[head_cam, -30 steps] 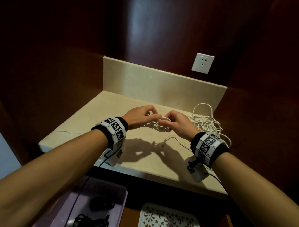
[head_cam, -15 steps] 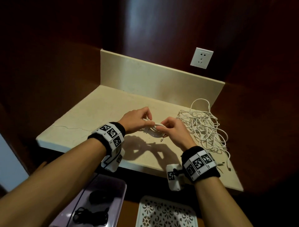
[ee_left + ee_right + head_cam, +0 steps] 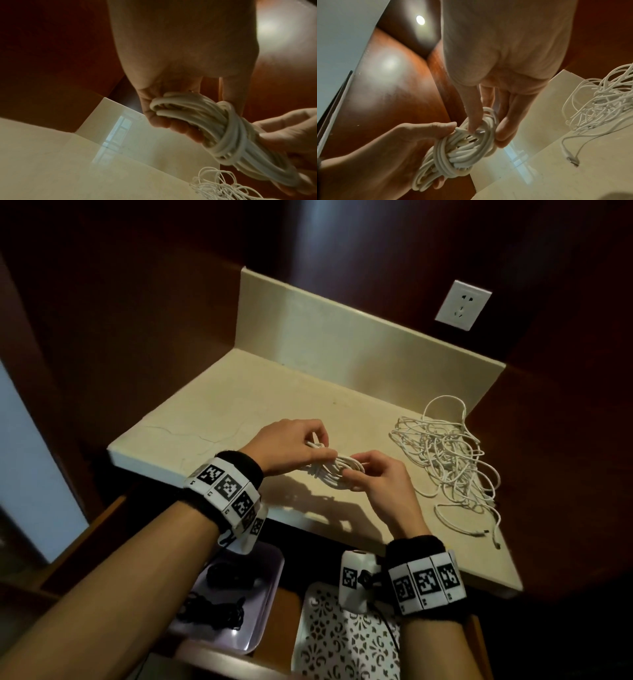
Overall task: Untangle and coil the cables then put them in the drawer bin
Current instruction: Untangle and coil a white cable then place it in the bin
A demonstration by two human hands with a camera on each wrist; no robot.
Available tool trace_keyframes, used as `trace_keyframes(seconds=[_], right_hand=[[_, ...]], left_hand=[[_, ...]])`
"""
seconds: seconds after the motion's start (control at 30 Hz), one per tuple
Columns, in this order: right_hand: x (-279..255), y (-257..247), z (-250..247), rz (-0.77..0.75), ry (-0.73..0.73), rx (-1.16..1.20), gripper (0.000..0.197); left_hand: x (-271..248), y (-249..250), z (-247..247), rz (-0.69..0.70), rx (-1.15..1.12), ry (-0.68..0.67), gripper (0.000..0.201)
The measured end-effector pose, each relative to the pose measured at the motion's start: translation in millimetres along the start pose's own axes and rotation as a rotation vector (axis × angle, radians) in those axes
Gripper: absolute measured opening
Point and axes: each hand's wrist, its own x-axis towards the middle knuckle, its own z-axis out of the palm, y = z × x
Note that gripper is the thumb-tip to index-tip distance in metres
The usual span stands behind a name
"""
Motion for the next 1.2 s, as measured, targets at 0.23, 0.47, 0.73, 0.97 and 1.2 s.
trace_keyframes(seconds=[0.23,0.47,0.73,0.97,1.2], right_hand=[[-19,6,23,-0.010,0.057,-0.015,0.019],[-37,13,42,0.023,0.096,-0.077,0.016],[-50,5,59,0.005,0.056,-0.110,0.018],[-63,9,61,0.014,0.025,-0.174,0.020],[-81,1,62,-0.039,0.005,-0.289,0.018]], left_hand=[[-36,-29,-5,-0.024,-0.158,0.074,0.022],[-62,-57,-14,-0.046,-0.175,-0.012,0.034],[-82,-65,-10,-0.117,-0.132,0.097,0.030],[-105,-53,-5,-0.183,-0.023,0.103,0.036],[-128,-38,-2,-0.227,0.063,0.126,0.038]])
